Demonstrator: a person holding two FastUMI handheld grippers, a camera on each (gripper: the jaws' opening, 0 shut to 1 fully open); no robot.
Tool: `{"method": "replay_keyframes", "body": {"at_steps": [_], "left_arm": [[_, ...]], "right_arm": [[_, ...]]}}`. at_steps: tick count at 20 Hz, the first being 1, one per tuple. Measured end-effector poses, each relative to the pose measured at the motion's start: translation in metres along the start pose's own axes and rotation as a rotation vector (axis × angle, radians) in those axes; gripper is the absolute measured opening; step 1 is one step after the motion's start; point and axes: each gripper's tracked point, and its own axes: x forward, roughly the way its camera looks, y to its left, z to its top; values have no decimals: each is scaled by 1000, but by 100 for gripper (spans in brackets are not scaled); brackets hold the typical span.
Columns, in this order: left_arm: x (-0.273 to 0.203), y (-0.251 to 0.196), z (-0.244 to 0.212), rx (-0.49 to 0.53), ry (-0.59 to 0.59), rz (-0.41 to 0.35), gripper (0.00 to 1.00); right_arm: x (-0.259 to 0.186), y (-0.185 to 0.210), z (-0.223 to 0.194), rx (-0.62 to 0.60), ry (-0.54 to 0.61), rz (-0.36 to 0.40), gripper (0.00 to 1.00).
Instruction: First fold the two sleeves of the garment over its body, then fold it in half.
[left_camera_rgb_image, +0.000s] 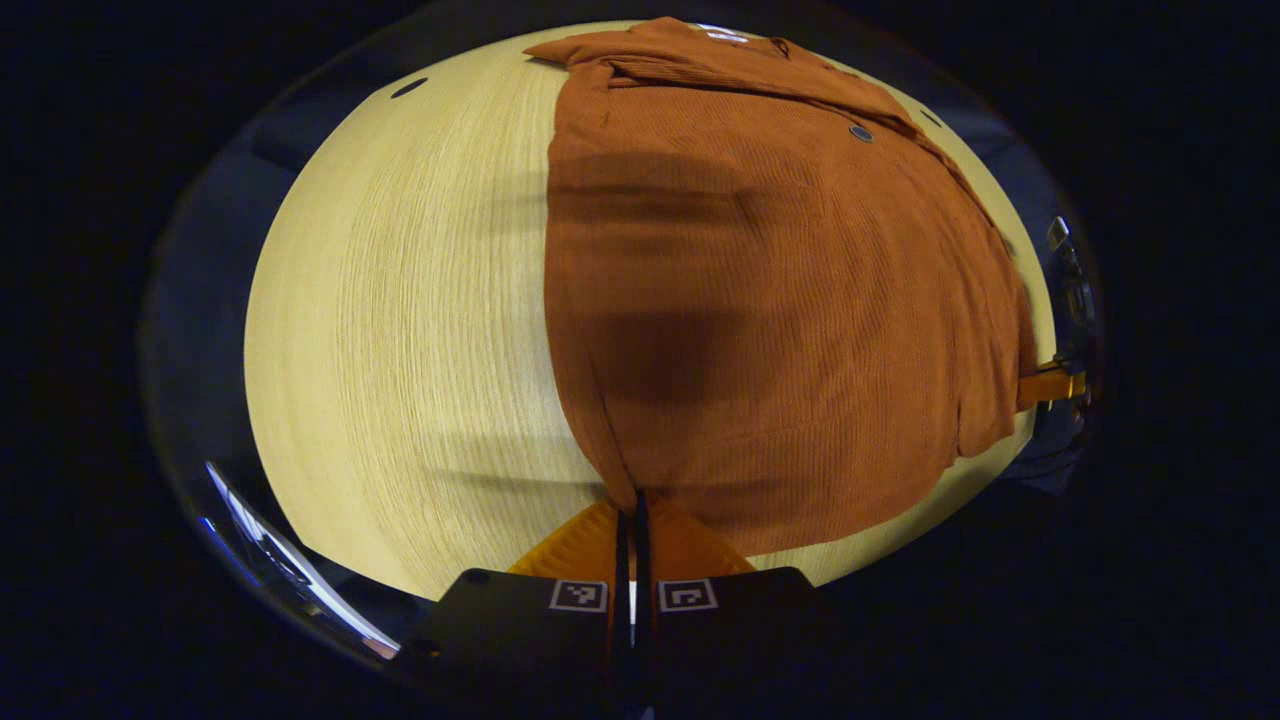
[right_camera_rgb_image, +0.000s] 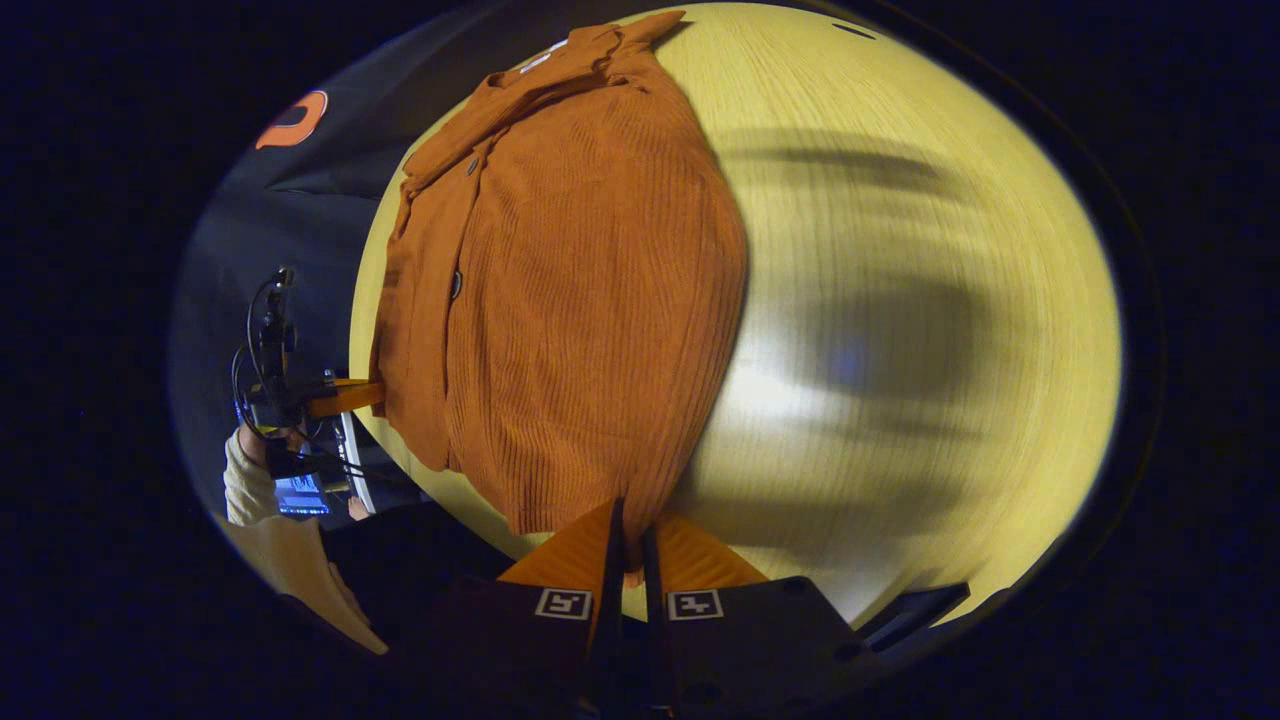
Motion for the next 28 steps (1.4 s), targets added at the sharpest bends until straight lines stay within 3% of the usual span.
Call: {"method": "replay_keyframes", "body": {"at_steps": [2,3,4,6,11,16,20,23,24,25,26,28], "left_arm": [[0,-1,4,34,17,36,5],[0,-1,7,39,24,42,5],[-2,-3,6,34,29,34,5],[-12,-12,7,12,23,-16,4],[-73,-33,52,-106,-110,-125,3],[-147,-51,141,-107,-263,-146,3],[-219,-79,254,-49,-440,-163,3],[-247,-88,336,-100,-471,-156,3],[-252,-51,308,-131,-496,-174,3],[-249,-65,325,-139,-519,-171,3],[-250,-64,380,-149,-538,-153,3],[-250,-47,412,-179,-557,-121,3]], "right_arm": [[-1,2,7,9,-5,6,11],[0,2,3,19,-14,-1,5],[1,1,3,32,-21,-22,8],[-8,-2,2,15,-51,-71,5],[-69,44,20,-77,-185,3,1],[-141,97,80,-185,-340,40,1],[-187,144,149,-271,-451,42,1],[-196,154,194,-279,-488,3,1],[-202,159,216,-295,-513,-19,1],[-209,160,232,-303,-530,-36,1],[-211,161,246,-300,-545,-53,1],[-212,157,278,-299,-592,-126,1]]}}
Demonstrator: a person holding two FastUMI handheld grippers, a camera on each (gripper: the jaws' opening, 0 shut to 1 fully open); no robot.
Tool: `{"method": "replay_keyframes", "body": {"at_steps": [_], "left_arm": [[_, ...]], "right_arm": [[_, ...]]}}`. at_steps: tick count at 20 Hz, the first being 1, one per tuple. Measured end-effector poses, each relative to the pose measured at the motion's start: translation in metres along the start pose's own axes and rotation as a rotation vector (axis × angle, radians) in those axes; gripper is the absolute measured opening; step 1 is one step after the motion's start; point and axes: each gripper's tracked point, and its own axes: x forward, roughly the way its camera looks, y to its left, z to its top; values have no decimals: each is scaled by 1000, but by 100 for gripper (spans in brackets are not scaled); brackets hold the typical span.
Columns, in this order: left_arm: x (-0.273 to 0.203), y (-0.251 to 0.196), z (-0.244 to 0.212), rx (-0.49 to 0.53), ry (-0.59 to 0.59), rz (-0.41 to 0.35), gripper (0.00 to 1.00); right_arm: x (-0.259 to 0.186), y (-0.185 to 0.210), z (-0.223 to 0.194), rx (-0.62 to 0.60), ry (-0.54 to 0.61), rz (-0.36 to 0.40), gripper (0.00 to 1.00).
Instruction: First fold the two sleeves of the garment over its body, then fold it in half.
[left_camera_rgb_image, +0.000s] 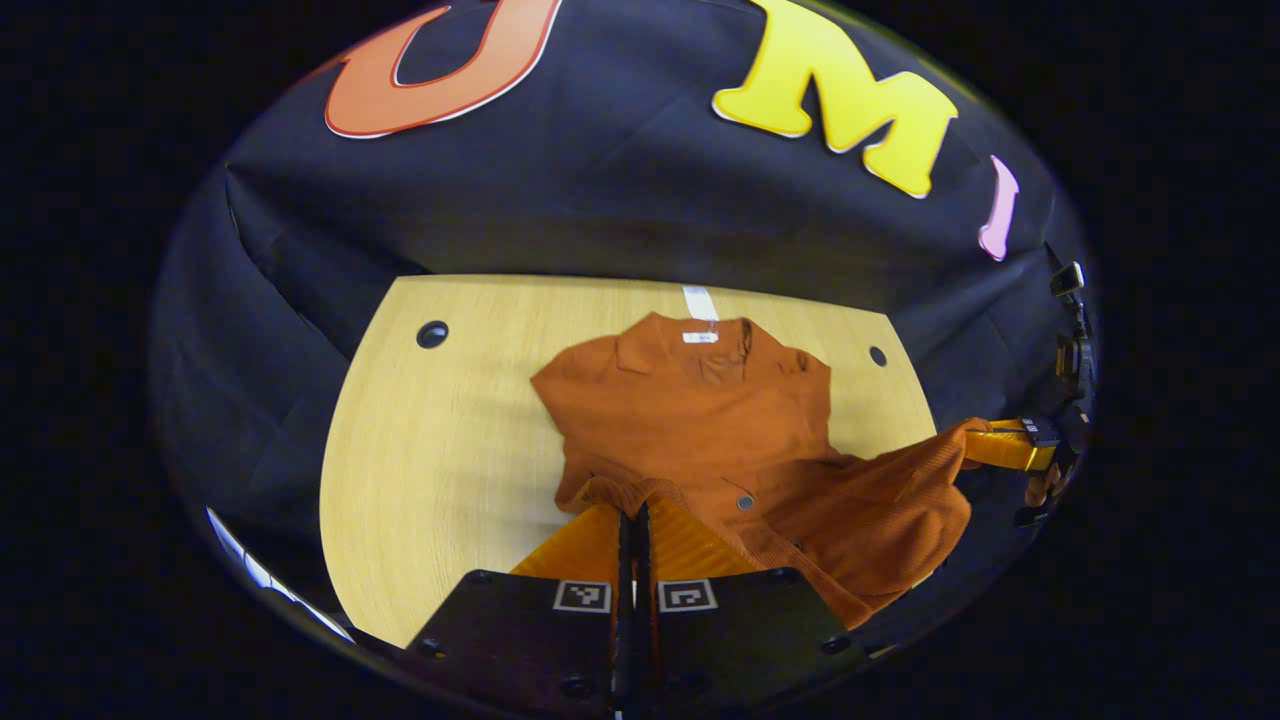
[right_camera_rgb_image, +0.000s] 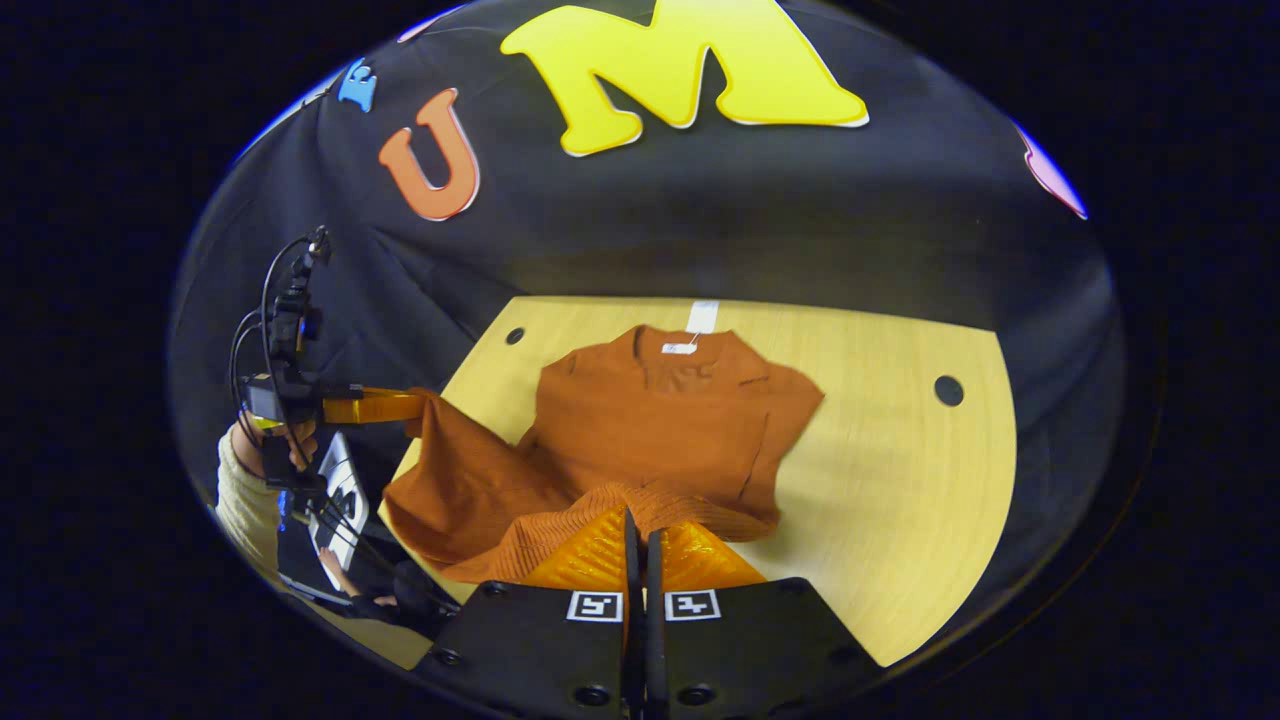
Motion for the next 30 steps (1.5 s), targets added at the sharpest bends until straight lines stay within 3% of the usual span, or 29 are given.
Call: {"method": "replay_keyframes", "body": {"at_steps": [3,8,11,12,15,18,23,24,27,29,30], "left_arm": [[35,13,28,-40,-15,28,3],[130,43,68,-105,-20,70,3],[199,60,71,24,1,125,7],[218,64,70,48,5,138,3],[249,73,64,48,-12,169,3],[257,73,61,-51,-67,129,3],[249,67,71,-131,-122,51,7],[249,61,73,-158,-135,26,14],[247,39,80,-229,-164,-71,3],[249,30,82,-244,-174,-100,47],[249,28,84,-252,-184,-116,52]], "right_arm": [[33,-7,44,21,-61,-25,1],[130,-63,78,101,-68,-133,1],[200,-108,93,174,-81,-191,1],[218,-121,92,209,-77,-209,1],[264,-171,60,326,-7,-297,1],[260,-169,60,531,-50,-223,1],[258,-170,64,695,-111,-130,7],[257,-170,66,723,-121,-117,6],[254,-167,74,781,-152,-74,7],[249,-166,86,798,-182,-50,7],[244,-166,92,818,-208,-26,10]]}}
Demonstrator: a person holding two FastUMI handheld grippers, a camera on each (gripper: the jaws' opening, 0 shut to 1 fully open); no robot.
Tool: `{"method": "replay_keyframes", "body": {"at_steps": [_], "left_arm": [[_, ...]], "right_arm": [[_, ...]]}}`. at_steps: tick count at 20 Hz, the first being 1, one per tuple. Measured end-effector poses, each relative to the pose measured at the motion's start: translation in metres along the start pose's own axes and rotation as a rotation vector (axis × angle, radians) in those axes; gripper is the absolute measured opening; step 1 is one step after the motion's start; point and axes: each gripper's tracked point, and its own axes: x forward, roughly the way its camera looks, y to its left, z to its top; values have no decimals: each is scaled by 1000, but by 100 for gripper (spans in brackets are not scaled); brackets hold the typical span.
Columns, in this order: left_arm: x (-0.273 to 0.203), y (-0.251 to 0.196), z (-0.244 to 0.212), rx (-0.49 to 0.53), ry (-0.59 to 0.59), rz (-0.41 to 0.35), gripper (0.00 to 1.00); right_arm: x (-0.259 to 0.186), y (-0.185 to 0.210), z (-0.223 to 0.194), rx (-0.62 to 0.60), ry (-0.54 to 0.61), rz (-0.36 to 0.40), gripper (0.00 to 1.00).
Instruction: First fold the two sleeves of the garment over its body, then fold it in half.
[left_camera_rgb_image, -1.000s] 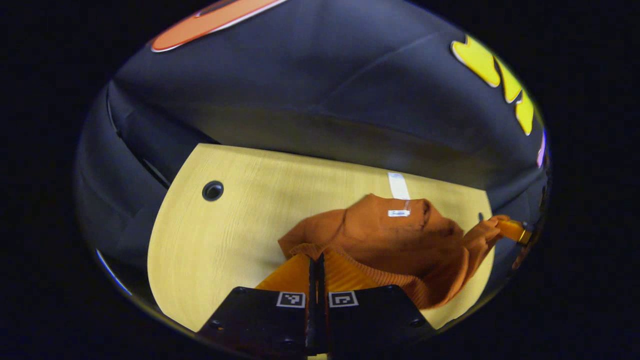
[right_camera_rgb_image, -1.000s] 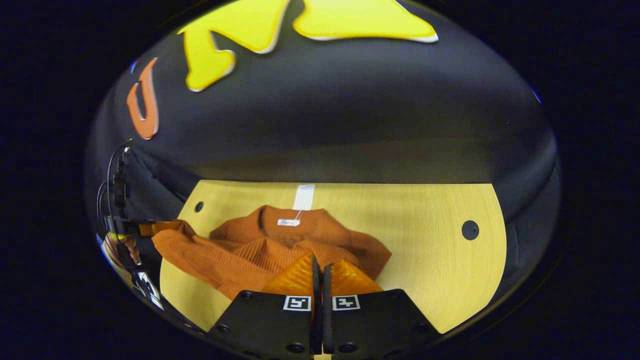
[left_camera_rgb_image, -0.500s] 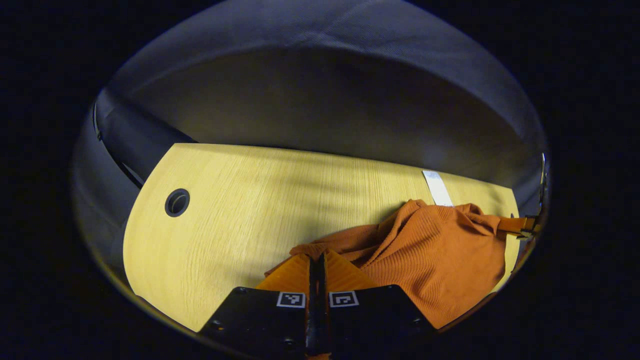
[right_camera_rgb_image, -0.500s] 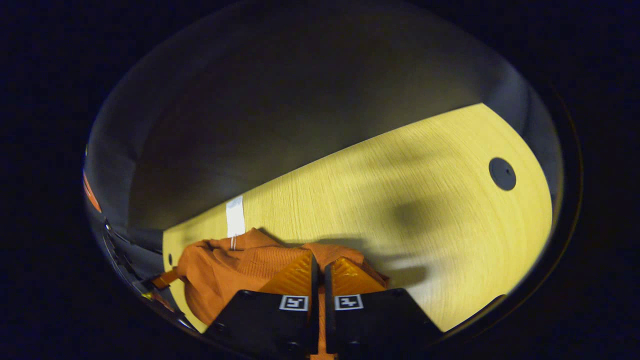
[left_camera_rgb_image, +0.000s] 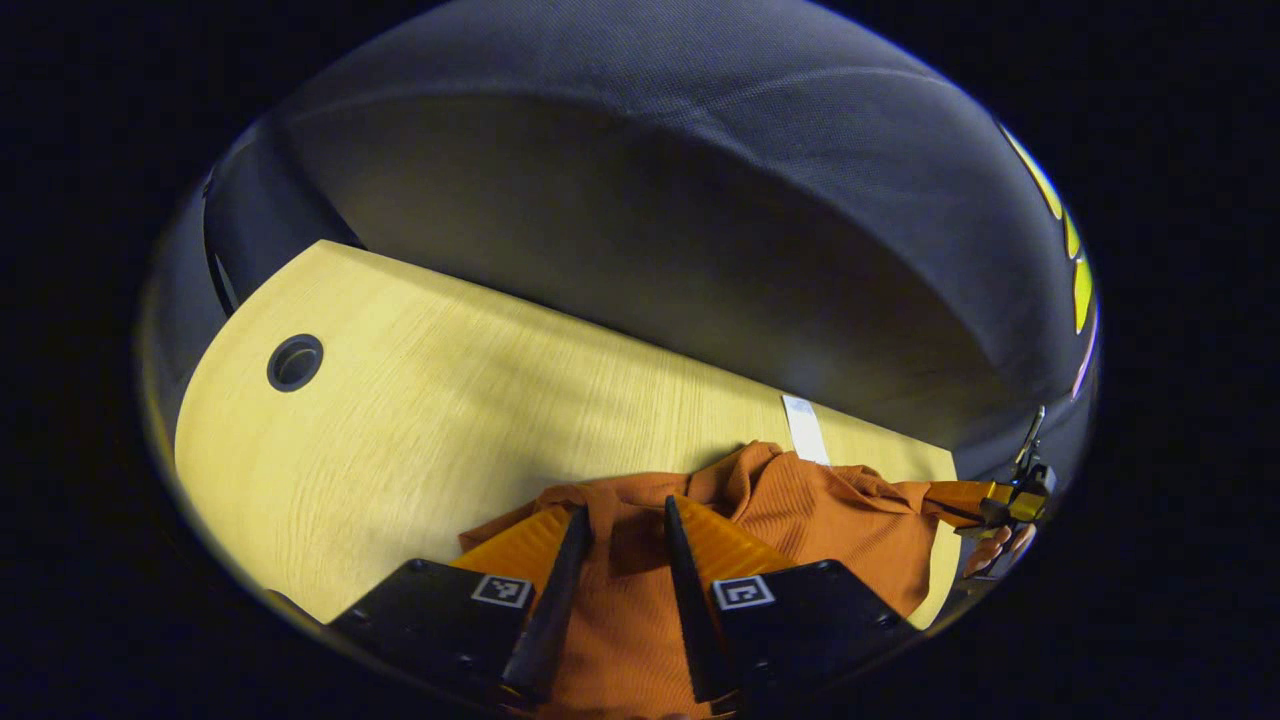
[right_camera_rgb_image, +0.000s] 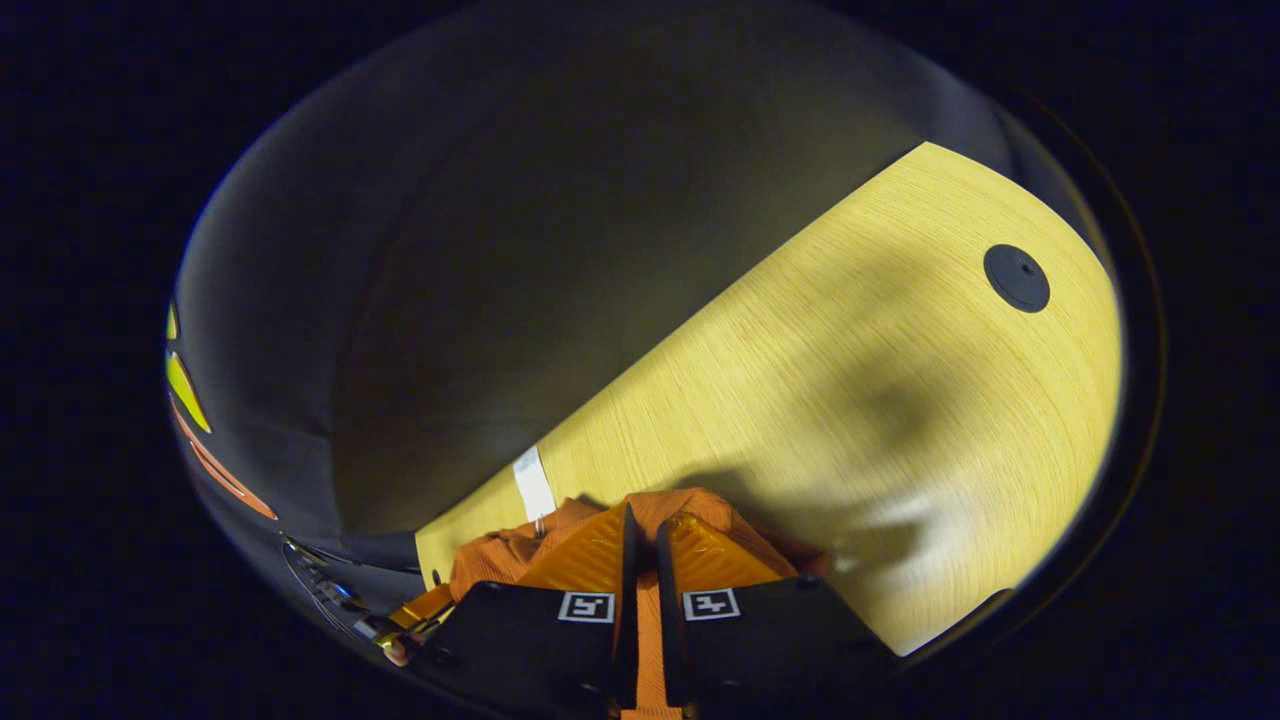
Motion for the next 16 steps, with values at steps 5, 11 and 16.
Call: {"method": "replay_keyframes", "body": {"at_steps": [5,11,16], "left_arm": [[2,-36,19,-201,-72,-191,81],[-43,-28,98,-379,-379,-205,90],[-98,-14,106,-186,-395,-76,98]], "right_arm": [[-2,39,15,91,-23,163,29],[-26,39,50,49,-141,221,51],[-54,43,48,-70,-175,166,59]]}}
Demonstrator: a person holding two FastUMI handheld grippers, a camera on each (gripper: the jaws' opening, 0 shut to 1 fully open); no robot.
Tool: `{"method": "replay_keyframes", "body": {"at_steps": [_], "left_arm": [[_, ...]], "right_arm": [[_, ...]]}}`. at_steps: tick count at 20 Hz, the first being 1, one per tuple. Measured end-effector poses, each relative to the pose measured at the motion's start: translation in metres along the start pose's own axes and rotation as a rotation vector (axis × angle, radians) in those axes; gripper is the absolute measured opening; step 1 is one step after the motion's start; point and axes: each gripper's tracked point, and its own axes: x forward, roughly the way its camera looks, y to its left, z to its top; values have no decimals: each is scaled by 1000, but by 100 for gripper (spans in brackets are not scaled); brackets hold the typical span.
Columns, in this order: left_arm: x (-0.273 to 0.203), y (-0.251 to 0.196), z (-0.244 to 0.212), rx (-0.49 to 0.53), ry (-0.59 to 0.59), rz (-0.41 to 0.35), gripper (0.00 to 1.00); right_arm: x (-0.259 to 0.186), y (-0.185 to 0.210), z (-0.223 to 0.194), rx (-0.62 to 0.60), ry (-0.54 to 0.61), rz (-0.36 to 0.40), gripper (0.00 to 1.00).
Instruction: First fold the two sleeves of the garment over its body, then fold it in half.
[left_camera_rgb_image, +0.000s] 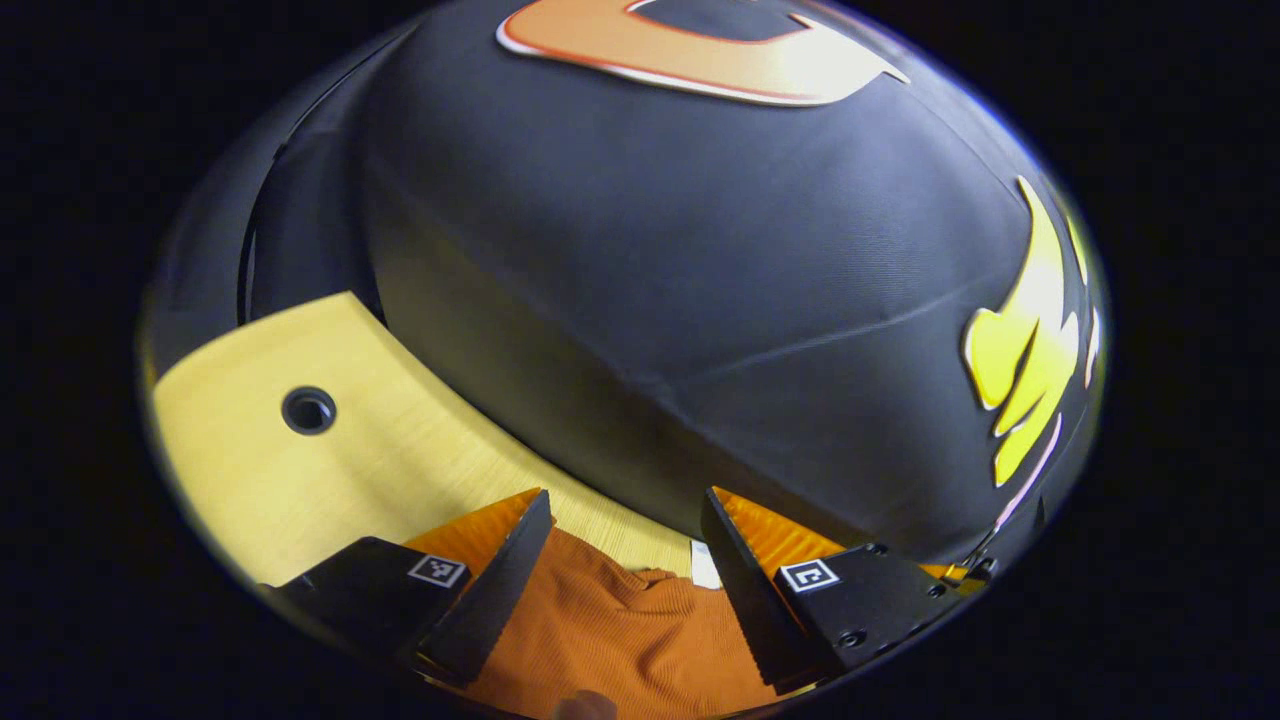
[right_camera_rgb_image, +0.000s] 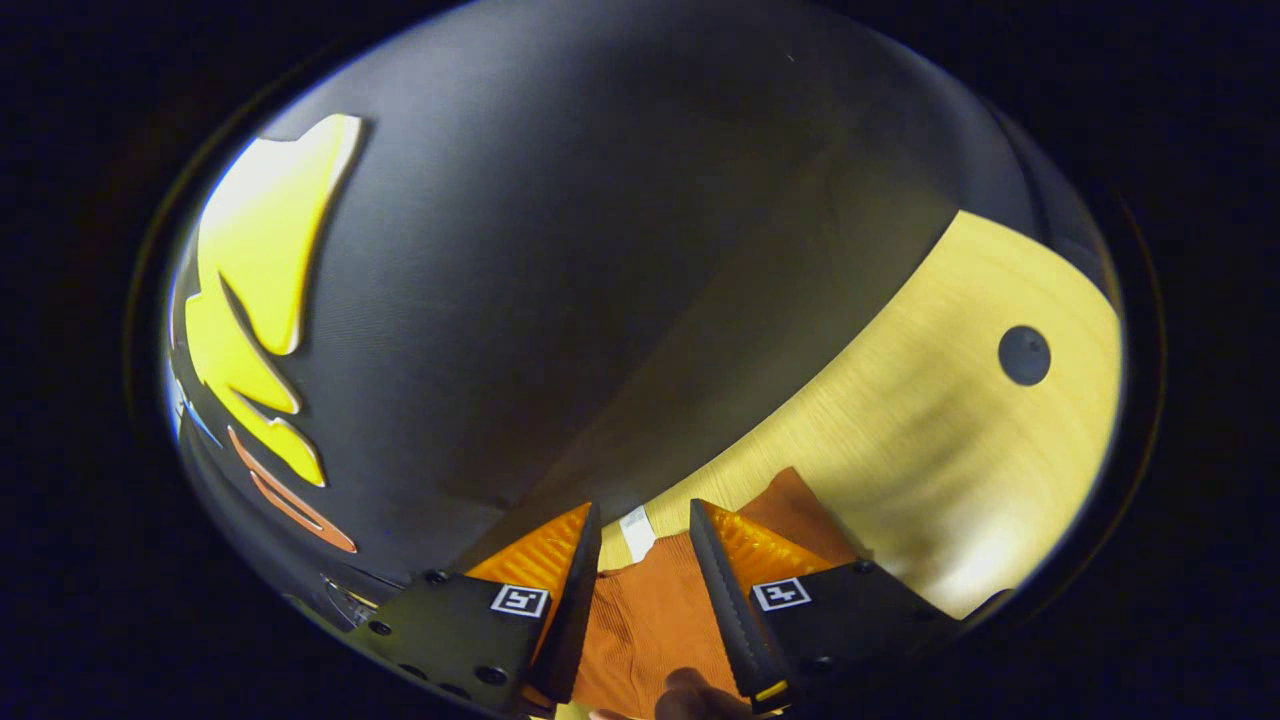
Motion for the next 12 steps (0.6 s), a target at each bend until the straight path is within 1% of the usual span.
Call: {"method": "replay_keyframes", "body": {"at_steps": [1,3,4,5,6,8,10,11,12], "left_arm": [[-14,-6,7,30,-5,10,99],[-46,-24,16,99,-23,29,99],[-64,-33,20,144,-39,34,99],[-85,-43,26,197,-58,33,99],[-107,-52,32,257,-80,33,99],[-151,-71,43,389,-141,49,98],[-189,-76,47,532,-184,100,98],[-205,-79,45,583,-195,127,98],[-219,-86,39,614,-192,134,98]], "right_arm": [[-11,7,0,-62,-21,-18,71],[-37,17,13,-209,-76,-54,95],[-56,27,18,-270,-102,-68,95],[-76,40,22,-324,-128,-74,87],[-96,52,23,-383,-158,-75,94],[-127,68,15,-535,-215,-137,95],[-166,80,-1,-638,-305,-178,95],[-169,94,-21,-676,-357,-167,95],[-186,101,-30,-711,-407,-178,95]]}}
